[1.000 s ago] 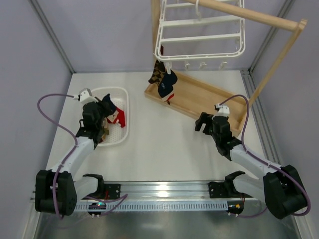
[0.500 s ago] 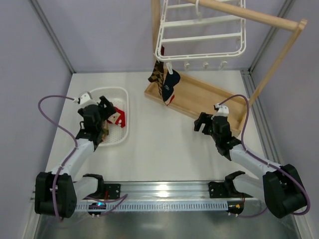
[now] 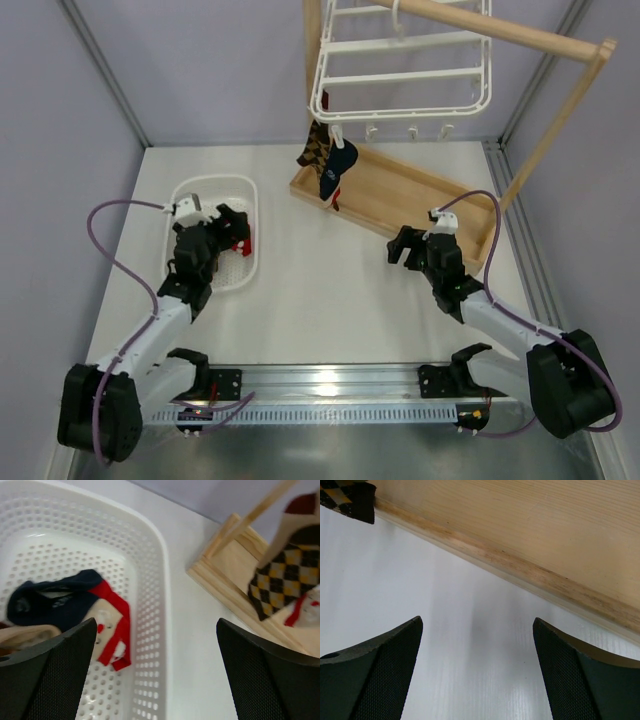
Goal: Remove the socks clipped to the hanger
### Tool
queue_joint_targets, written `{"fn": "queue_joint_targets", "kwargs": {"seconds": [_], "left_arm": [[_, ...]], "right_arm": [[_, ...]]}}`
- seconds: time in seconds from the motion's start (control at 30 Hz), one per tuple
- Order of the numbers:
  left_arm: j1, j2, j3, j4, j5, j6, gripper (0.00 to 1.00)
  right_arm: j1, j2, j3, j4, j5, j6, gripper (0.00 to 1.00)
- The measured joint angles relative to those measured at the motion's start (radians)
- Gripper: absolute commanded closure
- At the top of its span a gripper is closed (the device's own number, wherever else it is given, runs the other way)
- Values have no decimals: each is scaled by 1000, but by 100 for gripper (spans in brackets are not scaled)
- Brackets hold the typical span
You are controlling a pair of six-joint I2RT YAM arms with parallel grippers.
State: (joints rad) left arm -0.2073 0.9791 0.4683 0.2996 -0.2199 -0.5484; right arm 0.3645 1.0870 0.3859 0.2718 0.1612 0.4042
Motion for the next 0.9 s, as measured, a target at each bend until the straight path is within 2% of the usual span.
{"fn": "queue_joint_targets", "kwargs": {"seconds": [0.2, 0.27, 0.57, 0.9], "left_arm": [[-294, 50, 32, 89, -27, 115, 0], [-356, 100, 62, 123, -34, 143, 1], [-494, 395, 226, 255, -68, 222, 0], [-550, 575, 314, 402, -68, 232, 0]], "right_arm": [[0, 21, -4, 29, -26, 7, 9], [0, 28, -4, 30, -32, 10, 9], [0, 16, -5, 43, -54, 14, 9], [-2, 10, -5, 51, -72, 13, 9]]}}
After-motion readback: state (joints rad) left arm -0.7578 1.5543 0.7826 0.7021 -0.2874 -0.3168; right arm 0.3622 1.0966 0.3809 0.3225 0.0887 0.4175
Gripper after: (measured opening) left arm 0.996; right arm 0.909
